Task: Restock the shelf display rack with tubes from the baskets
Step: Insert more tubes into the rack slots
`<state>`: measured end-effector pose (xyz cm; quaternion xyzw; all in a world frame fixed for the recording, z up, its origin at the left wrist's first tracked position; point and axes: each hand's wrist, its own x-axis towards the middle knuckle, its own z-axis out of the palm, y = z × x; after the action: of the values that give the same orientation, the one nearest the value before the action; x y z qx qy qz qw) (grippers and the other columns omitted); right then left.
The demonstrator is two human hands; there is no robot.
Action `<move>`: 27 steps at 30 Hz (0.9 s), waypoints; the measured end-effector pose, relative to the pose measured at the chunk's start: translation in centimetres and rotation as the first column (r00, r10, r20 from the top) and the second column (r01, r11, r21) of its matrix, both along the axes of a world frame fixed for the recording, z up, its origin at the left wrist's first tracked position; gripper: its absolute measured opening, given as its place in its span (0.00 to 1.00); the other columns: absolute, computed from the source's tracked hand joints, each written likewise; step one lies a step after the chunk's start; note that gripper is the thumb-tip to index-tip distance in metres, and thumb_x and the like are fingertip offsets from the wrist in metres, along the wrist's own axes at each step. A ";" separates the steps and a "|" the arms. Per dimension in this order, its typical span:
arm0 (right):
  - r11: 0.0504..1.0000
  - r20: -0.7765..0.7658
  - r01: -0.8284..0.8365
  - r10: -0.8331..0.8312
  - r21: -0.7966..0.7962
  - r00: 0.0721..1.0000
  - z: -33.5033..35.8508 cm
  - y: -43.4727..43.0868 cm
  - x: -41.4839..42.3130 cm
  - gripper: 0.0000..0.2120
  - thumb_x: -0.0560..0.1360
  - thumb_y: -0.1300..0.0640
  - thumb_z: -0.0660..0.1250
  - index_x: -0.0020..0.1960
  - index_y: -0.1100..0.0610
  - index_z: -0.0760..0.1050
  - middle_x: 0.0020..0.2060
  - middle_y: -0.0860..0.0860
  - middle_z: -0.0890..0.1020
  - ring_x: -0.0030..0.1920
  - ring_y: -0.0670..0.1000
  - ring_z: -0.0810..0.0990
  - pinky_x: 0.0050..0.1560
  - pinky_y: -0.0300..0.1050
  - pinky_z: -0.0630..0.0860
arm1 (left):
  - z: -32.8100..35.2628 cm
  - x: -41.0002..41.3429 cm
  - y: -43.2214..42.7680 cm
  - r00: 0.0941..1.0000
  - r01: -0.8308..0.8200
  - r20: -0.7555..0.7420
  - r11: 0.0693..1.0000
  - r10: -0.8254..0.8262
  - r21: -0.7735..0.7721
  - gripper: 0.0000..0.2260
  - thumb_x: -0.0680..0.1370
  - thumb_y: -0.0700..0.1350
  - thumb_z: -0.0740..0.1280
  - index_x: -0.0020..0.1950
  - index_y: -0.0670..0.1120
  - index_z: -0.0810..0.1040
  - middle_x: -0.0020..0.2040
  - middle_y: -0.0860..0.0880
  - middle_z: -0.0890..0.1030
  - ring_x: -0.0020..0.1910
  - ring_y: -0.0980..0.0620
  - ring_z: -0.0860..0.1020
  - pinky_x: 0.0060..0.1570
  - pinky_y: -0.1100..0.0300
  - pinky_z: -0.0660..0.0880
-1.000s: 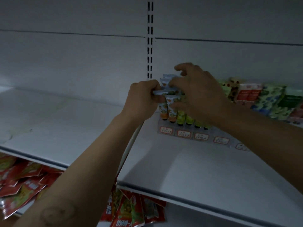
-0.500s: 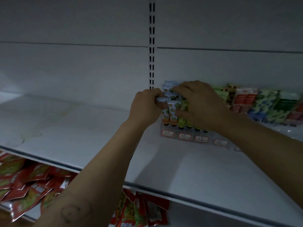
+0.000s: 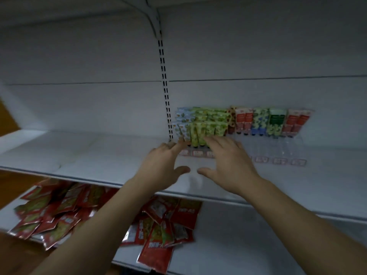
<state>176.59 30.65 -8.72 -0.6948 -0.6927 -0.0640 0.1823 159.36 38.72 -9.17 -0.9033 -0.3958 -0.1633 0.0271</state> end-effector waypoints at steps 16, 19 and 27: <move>0.816 -0.088 -0.057 0.008 -0.575 0.996 -17.2 -12.6 -1.2 0.41 0.74 0.36 0.63 0.78 0.51 0.49 0.76 0.48 0.58 0.73 0.52 0.61 0.71 0.49 0.63 | -16.4 -3.3 -12.3 0.969 -0.044 -0.244 0.931 -0.049 -0.363 0.28 0.75 0.61 0.65 0.72 0.53 0.65 0.67 0.49 0.72 0.63 0.47 0.71 0.56 0.54 0.71; 0.769 -0.073 -0.055 0.010 -0.637 0.997 -20.6 -12.9 -1.3 0.43 0.73 0.37 0.64 0.78 0.53 0.49 0.76 0.51 0.58 0.74 0.53 0.59 0.72 0.49 0.61 | -19.6 -3.1 -12.2 0.952 -0.076 -0.296 0.880 -0.075 -0.469 0.28 0.75 0.60 0.66 0.72 0.52 0.65 0.70 0.49 0.70 0.66 0.47 0.70 0.62 0.53 0.70; 0.672 -0.114 -0.126 0.063 -0.730 0.992 -27.0 -11.8 -2.2 0.39 0.73 0.40 0.67 0.76 0.56 0.56 0.71 0.55 0.65 0.69 0.56 0.64 0.69 0.52 0.64 | -28.5 -2.6 -12.1 0.893 -0.242 -0.443 0.737 -0.086 -0.631 0.28 0.74 0.58 0.67 0.70 0.50 0.67 0.66 0.47 0.74 0.63 0.46 0.73 0.59 0.52 0.73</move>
<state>174.41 18.82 -35.74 -0.6746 -0.6873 0.2566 -0.0818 156.78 26.63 -37.64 -0.8460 -0.4494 0.2020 -0.2038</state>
